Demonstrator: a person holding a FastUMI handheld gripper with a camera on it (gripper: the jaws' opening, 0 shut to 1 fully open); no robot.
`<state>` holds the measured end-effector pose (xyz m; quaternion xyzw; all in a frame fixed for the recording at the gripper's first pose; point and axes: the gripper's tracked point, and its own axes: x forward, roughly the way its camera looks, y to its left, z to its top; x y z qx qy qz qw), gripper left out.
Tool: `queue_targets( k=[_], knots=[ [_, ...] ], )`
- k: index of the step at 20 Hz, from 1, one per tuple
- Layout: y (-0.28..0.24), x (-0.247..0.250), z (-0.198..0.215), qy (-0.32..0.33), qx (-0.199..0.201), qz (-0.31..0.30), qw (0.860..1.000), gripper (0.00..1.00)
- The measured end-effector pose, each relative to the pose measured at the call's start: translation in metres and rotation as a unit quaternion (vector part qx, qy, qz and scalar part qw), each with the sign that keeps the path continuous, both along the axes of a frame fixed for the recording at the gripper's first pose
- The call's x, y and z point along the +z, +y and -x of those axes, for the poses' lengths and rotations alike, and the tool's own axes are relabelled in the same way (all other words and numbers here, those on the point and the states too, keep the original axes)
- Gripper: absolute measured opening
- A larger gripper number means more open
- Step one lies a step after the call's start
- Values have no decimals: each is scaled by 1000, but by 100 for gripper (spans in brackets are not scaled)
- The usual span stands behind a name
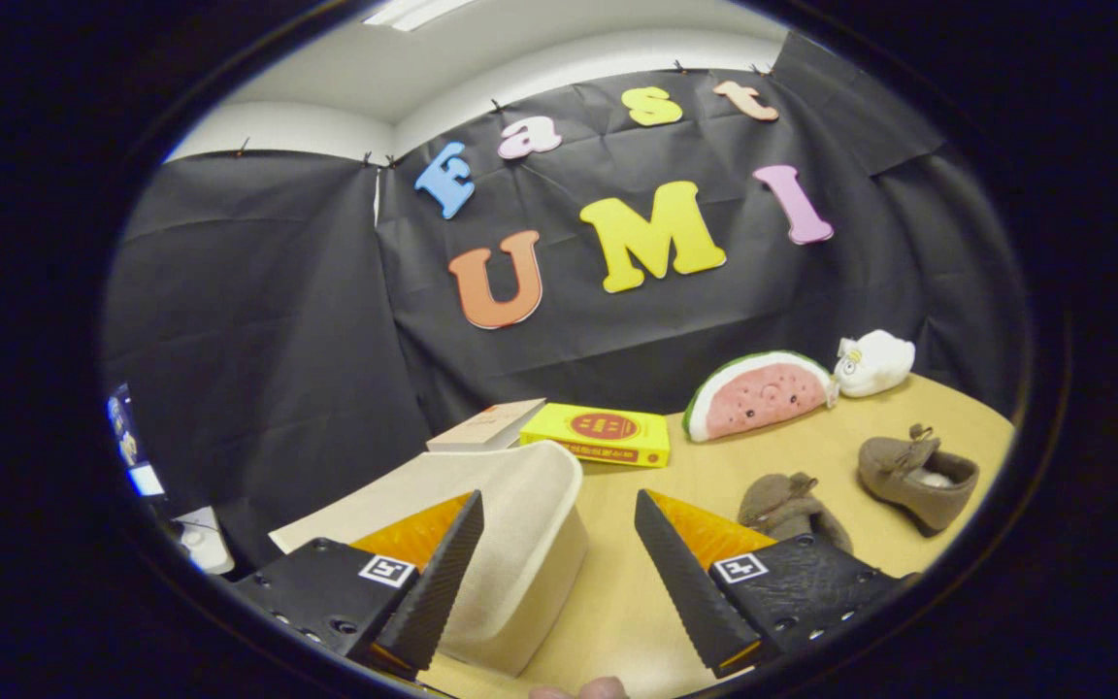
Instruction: Open the storage box then place both shoes into the box .Put the left shoe in first, then the right shoe, with the right side of both shoes facing outward in a uniform manner.
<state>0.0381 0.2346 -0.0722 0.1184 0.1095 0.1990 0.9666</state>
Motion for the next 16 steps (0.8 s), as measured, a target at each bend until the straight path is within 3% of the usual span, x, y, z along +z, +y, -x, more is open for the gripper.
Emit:
queue_targets(
  k=[16],
  knots=[
    [49,-30,-5,90,53,-96,990,96]
  ],
)
